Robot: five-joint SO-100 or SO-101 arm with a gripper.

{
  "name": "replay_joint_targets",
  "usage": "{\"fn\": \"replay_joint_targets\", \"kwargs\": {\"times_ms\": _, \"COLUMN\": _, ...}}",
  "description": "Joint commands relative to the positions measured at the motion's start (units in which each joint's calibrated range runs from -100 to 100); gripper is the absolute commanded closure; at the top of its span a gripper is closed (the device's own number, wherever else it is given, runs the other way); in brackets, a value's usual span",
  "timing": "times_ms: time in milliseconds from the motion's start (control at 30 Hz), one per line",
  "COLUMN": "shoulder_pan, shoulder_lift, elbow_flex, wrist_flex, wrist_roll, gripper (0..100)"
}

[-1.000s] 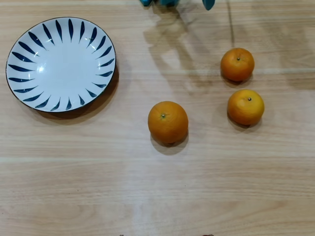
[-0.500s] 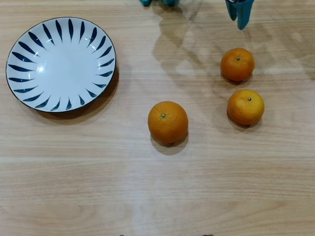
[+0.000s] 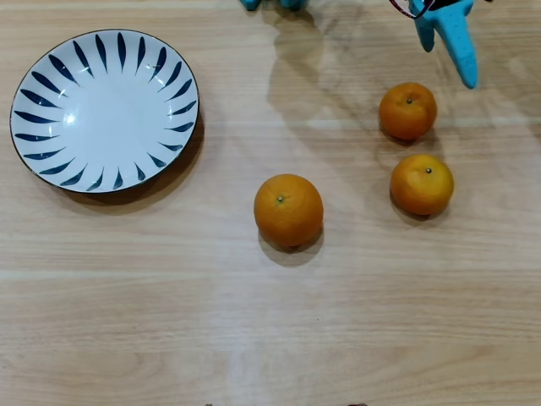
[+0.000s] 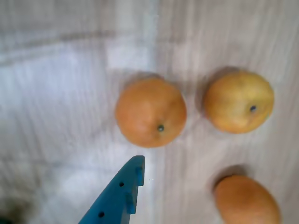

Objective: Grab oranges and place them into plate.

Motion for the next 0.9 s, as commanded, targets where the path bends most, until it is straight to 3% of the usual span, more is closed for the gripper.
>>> {"fn": "replay_joint_targets", "kwargs": {"times_ms": 0, "shoulder_pan": 2.4, "shoulder_lift": -0.1, "elbow_flex": -0.4, "wrist_flex": -1.9, "wrist_roll": -10.3, "gripper": 40}}
{"fn": "replay_joint_targets", "kwargs": {"times_ms": 233, "shoulder_pan": 1.7, "shoulder_lift": 0.0, "elbow_flex": 3.1, "wrist_flex": -2.0, "wrist_roll": -26.3, "gripper": 40}}
{"fn": "replay_joint_targets", "kwargs": {"times_ms": 300, "shoulder_pan": -0.4, "shoulder_lift": 1.4, "elbow_flex": 3.5, "wrist_flex": -2.0, "wrist_roll": -33.6, "gripper": 40}}
{"fn": "replay_joint_targets", "kwargs": {"times_ms": 367, "shoulder_pan": -1.8, "shoulder_lift": 3.0, "elbow_flex": 2.9, "wrist_flex": -2.2, "wrist_roll": -36.6, "gripper": 40}}
{"fn": "replay_joint_targets", "kwargs": {"times_ms": 567, "shoulder_pan": -4.8, "shoulder_lift": 10.9, "elbow_flex": 3.1, "wrist_flex": -14.2, "wrist_roll": -38.6, "gripper": 40}}
{"fn": "replay_joint_targets", "kwargs": {"times_ms": 867, "shoulder_pan": -3.9, "shoulder_lift": 18.0, "elbow_flex": 3.1, "wrist_flex": -17.6, "wrist_roll": -38.7, "gripper": 40}}
